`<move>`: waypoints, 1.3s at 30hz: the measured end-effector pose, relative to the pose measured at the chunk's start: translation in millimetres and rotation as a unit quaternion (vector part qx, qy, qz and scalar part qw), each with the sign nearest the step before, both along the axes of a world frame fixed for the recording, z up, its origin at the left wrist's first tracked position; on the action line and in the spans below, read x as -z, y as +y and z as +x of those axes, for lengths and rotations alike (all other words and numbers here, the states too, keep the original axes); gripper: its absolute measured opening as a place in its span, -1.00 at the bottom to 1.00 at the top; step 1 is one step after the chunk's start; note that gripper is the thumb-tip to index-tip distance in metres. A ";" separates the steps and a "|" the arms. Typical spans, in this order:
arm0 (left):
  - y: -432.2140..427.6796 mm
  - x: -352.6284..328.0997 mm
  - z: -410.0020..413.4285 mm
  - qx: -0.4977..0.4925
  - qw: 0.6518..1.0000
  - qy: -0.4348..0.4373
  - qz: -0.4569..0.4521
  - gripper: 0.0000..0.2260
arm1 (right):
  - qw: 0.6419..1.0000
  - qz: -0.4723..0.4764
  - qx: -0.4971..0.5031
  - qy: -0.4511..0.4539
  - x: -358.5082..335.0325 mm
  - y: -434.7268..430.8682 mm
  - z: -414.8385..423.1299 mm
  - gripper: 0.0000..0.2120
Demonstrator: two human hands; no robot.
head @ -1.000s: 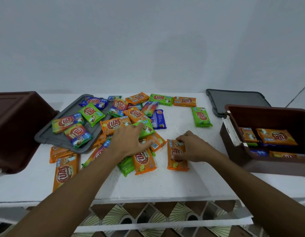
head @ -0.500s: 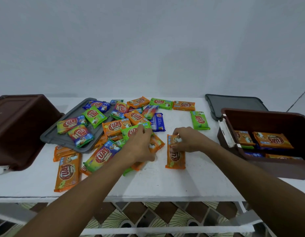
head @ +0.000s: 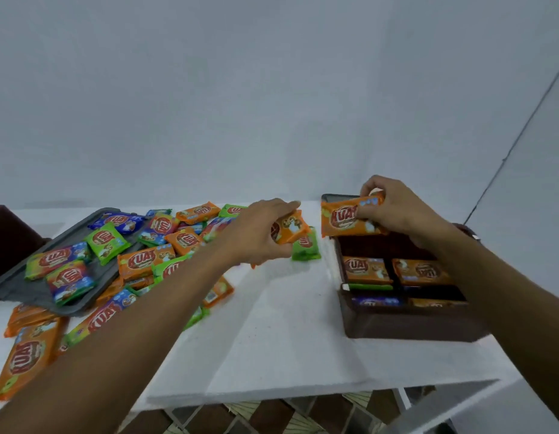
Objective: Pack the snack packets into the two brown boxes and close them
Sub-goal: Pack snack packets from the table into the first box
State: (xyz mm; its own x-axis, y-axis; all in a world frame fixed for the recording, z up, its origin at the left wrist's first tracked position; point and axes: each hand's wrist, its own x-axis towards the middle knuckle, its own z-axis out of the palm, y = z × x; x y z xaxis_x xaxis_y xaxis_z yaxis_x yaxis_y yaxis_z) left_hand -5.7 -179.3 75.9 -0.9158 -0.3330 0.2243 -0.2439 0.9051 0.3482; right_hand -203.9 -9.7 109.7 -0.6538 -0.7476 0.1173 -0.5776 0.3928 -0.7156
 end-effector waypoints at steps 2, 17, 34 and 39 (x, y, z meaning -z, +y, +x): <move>21.9 -11.2 -32.4 0.028 0.999 -0.009 -0.034 -0.24 | 1.000 -0.006 0.023 -0.004 3.8 25.4 -29.8 -0.80; 109.7 35.0 -179.1 0.104 0.950 -0.242 -0.170 -0.35 | 0.923 0.259 -0.096 0.267 68.4 97.4 -132.5 -0.81; 108.9 52.8 -184.8 0.074 0.919 -0.284 -0.263 -0.09 | 0.840 0.281 -0.238 0.397 92.7 95.6 -131.7 -0.37; 112.7 57.0 -189.3 0.068 0.913 -0.268 -0.301 -0.13 | 0.833 0.281 -0.226 0.420 97.8 95.7 -130.1 -0.27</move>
State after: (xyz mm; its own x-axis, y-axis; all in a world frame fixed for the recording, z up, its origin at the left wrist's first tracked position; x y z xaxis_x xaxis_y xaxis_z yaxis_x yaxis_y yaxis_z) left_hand -195.0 -66.6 18.9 -0.9717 -0.1716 -0.1625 -0.1037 0.9275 -0.3591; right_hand -334.1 86.1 11.9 -0.1537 -0.9863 -0.0594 -0.9615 0.1354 0.2390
